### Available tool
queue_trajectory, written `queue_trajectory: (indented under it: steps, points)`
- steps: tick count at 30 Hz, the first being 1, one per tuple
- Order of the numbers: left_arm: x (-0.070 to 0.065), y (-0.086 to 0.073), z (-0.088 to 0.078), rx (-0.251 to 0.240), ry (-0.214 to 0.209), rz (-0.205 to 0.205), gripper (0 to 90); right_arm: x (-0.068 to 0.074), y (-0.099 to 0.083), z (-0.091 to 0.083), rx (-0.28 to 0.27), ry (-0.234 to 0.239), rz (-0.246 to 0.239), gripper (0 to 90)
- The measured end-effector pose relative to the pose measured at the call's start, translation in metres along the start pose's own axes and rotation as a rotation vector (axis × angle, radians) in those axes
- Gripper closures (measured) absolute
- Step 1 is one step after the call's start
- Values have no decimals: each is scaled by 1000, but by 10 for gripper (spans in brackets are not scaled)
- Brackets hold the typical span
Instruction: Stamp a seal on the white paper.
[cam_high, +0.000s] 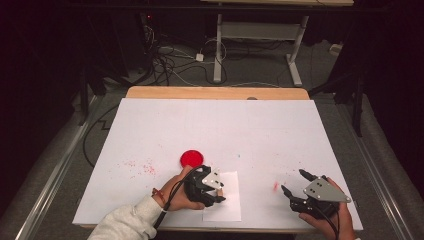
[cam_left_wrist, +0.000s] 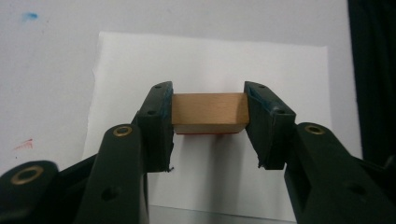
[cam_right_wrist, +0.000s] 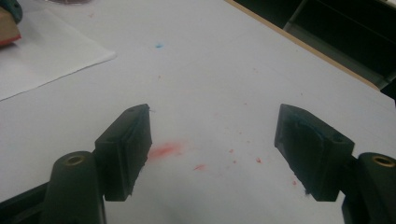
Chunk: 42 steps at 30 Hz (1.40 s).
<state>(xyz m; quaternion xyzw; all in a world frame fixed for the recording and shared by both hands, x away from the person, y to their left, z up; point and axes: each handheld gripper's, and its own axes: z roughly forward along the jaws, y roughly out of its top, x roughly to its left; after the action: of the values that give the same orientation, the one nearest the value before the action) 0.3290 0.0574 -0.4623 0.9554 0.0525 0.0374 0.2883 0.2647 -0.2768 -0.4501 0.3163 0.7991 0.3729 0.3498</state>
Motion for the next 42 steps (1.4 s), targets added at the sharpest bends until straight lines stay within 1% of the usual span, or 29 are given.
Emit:
queue_trajectory:
  steps: [2, 4, 7, 10, 17, 24, 42]
  points:
    - [3, 0, 1, -5, -15, -13, 535, 0, 0, 0, 0, 0, 2, 277]
    - [4, 0, 2, -2, -27, -14, 535, 0, 0, 0, -1, 0, 0, 277]
    - [7, -1, 2, -6, -48, -23, 535, -1, 0, 0, -2, 10, 11, 278]
    - [6, -1, 2, -2, -41, -18, 535, -1, 0, 0, -4, 10, 10, 278]
    - [8, -3, 3, -8, -55, -24, 536, -1, 1, -1, -7, 11, 9, 280]
    - [7, -3, 4, -10, -50, -29, 536, -2, 1, -1, -9, 11, 20, 280]
    - [7, -3, 4, -8, -44, -22, 535, -1, 0, 0, -6, 14, 12, 280]
